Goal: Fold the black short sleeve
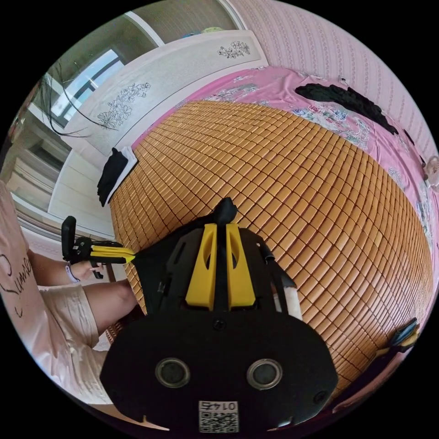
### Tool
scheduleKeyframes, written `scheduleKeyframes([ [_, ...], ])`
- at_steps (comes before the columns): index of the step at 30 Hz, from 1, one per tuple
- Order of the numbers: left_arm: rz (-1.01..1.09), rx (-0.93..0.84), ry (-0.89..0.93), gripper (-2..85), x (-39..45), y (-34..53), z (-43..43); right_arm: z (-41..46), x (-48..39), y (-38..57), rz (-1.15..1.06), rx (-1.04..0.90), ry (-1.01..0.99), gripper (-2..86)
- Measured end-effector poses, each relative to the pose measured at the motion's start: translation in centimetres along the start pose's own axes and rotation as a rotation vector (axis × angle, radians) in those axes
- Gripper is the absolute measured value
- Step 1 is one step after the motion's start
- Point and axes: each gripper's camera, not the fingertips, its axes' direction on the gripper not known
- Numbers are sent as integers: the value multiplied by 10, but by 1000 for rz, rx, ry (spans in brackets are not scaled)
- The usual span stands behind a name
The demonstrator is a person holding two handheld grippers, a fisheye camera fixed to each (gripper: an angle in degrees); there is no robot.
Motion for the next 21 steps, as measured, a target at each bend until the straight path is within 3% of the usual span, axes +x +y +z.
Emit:
scheduleKeyframes([
  [7,13,108,60,-10,-15,47,-110,-32,-98,-35,-108,41,-74,21],
  [12,-175,206,-25,-10,-54,99,-189,-6,-195,-102,-367,50,-191,21],
  [16,-367,306,-178,-9,-87,138,-247,36,-289,-186,-561,10,-318,26],
  [19,-399,366,-350,-7,-119,152,-292,80,-356,-267,-611,-22,-485,38],
  [21,-451,425,-453,-1,-159,160,-316,120,-402,-314,-648,3,-494,57],
])
